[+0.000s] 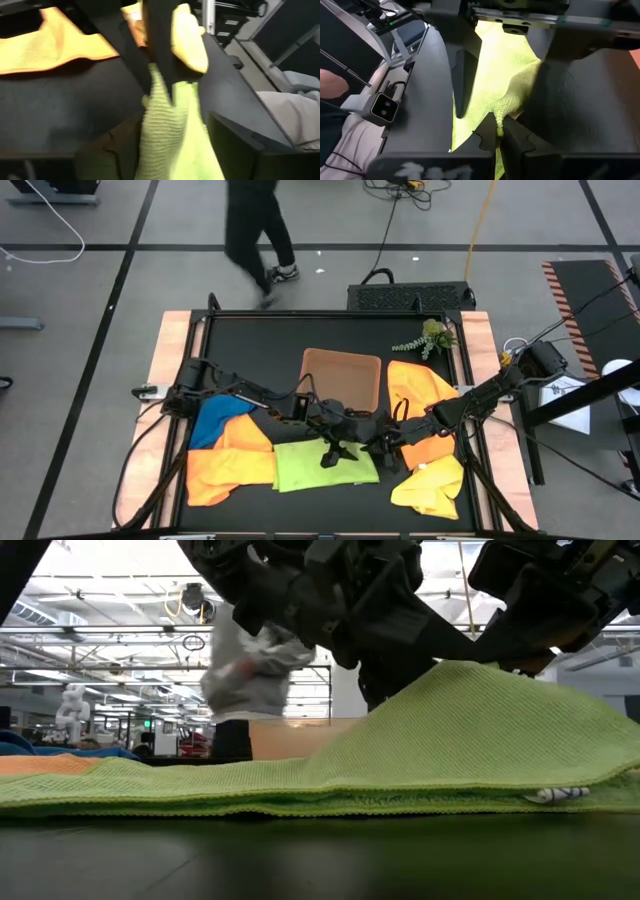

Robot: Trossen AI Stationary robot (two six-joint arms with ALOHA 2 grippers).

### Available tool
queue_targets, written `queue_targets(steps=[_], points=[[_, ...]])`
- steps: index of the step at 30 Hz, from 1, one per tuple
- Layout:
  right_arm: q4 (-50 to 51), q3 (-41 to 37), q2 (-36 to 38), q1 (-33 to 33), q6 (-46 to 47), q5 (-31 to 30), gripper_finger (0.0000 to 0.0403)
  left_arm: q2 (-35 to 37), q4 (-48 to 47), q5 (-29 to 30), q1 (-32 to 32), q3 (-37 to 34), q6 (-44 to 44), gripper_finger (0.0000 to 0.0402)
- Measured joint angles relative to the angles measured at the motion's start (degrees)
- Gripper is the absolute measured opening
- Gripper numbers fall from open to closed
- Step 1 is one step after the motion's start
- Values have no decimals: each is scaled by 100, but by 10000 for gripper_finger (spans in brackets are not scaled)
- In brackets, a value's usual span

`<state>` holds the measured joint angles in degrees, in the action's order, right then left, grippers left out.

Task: Fold microfiber towels
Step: Fold the green microfiber towel

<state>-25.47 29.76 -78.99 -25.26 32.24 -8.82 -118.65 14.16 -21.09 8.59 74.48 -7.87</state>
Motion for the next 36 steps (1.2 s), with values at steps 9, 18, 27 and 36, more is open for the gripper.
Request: queue_targets(steps=[9, 18, 27, 36], points=[[-15, 0, 4, -4, -42, 9, 0, 0, 104, -10, -32, -2, -1, 58], [-104, 0, 92, -81, 5, 186, 20, 0, 220, -56, -69, -4, 379, 6], [-114, 0, 143, -247, 325, 309, 119, 211, 68, -40, -76, -4, 765, 4], [-356, -27, -313, -299, 518, 260, 215, 501, -170, 150, -76, -2, 1010, 5]])
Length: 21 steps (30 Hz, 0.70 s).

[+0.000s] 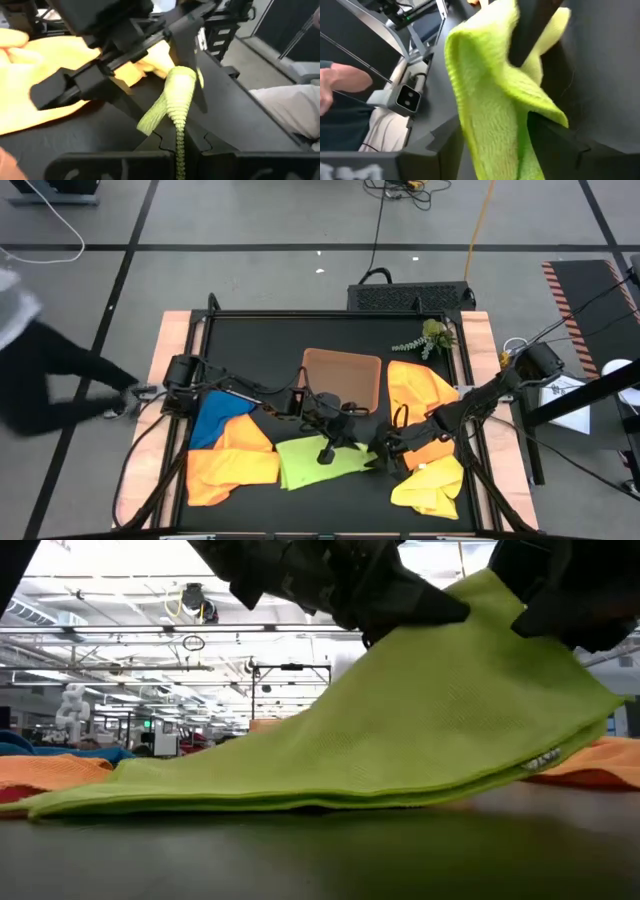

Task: Fold microfiber towels
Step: Fold the green microfiber towel

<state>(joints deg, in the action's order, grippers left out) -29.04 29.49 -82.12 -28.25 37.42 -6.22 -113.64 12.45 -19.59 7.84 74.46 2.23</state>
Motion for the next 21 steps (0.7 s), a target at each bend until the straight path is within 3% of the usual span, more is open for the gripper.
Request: queue_targets(steps=[10, 21], points=[[-675, 1, -611, 0, 88, -23, 222, 115, -177, 223, 0, -2, 90, 5], [-901, -1, -617, -300, 112, -753, 219, 115, -374, 225, -4, -2, 68, 4]])
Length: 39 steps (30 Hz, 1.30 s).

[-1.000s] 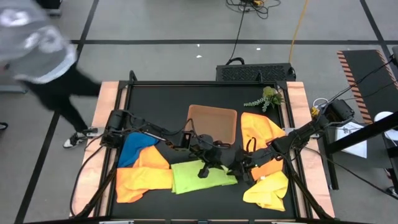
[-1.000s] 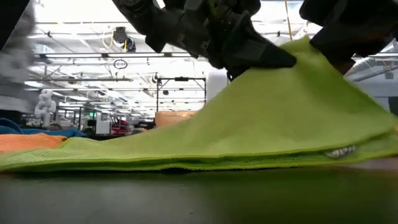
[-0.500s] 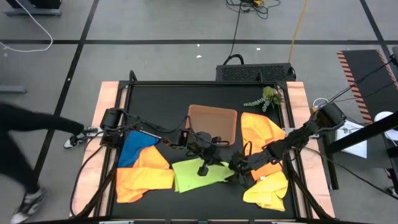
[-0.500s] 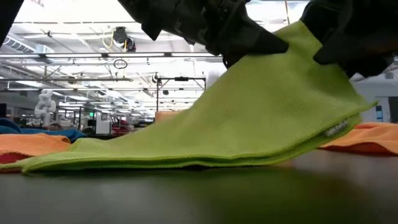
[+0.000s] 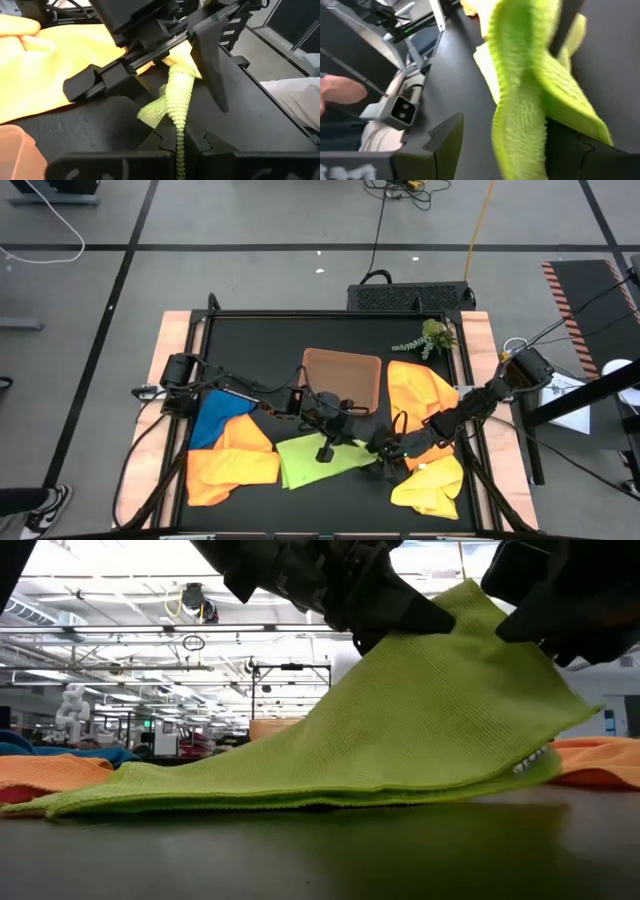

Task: Fold microfiber towels
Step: Fold the green microfiber towel

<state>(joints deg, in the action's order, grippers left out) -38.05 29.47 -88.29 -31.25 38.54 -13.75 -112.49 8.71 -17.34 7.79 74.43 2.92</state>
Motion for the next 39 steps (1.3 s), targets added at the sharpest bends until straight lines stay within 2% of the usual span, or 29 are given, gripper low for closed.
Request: queue_targets(steps=[7, 12, 17, 23, 35, 39], points=[[656, 0, 0, -75, 370, -439, 219, 0, -7, 0, -2, 0, 22, 4], [1089, -2, 0, -74, 564, -443, 219, -2, -15, 0, 0, 0, 26, 8], [1028, -2, -2, -127, 565, -416, 209, -1, -83, -1, 0, 1, 46, 6], [973, -2, 0, -307, 575, -406, 151, 104, -407, 79, 0, 0, 177, 4], [958, -2, 1, -561, 558, -394, 14, 118, -404, 94, 10, 2, 242, 10], [956, -2, 96, -563, 549, -396, 8, 198, -485, 96, 46, 0, 261, 5]])
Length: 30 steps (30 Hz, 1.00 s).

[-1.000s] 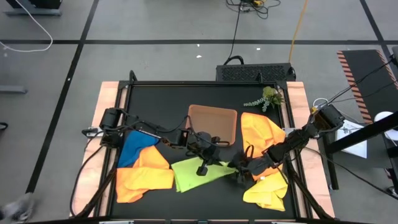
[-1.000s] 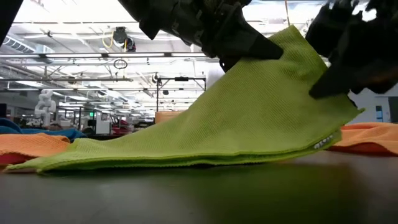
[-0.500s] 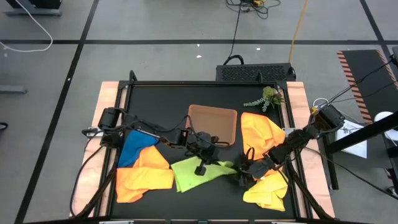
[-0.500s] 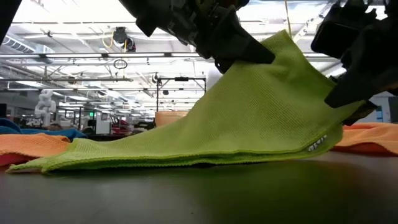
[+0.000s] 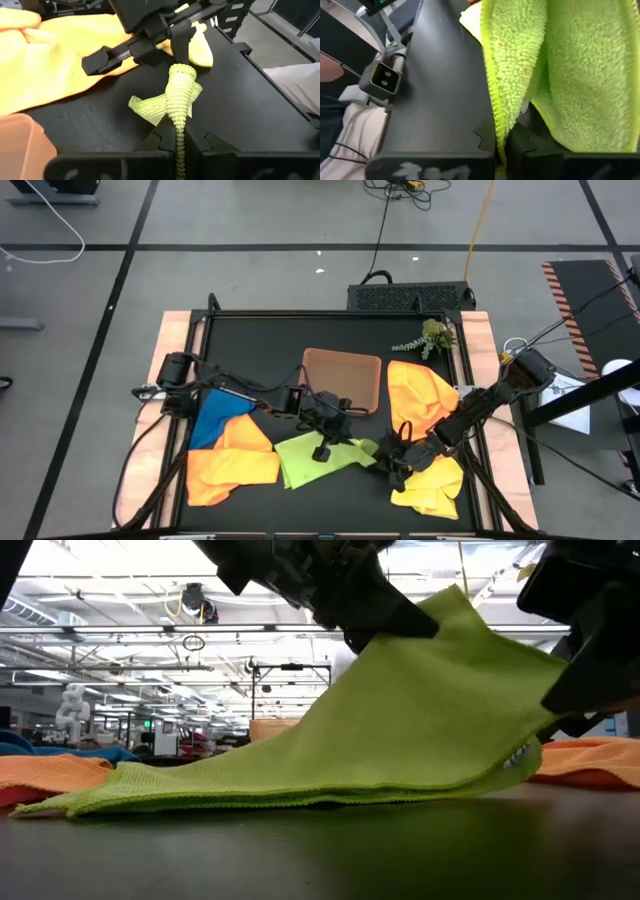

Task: Fold microfiber towels
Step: Fold the green microfiber towel

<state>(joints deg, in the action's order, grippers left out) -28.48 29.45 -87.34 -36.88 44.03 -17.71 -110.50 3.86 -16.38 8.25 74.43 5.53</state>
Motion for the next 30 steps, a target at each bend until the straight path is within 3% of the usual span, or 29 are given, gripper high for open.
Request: queue_targets(steps=[8, 13, 22, 30], points=[[58, -4, 56, 0, 206, 141, 25, 306, -607, 320, 136, -1, 413, 5], [-71, -1, -79, -56, 136, 0, 68, 654, -991, 828, 258, -4, 669, 8], [-285, -1, -419, -227, 163, -1439, 196, 1433, -1342, 1430, 552, 2, 1014, 6], [-3030, 0, -1186, -53, -1697, -1666, 258, 1813, -1416, 1639, 753, 2, 1090, 6]])
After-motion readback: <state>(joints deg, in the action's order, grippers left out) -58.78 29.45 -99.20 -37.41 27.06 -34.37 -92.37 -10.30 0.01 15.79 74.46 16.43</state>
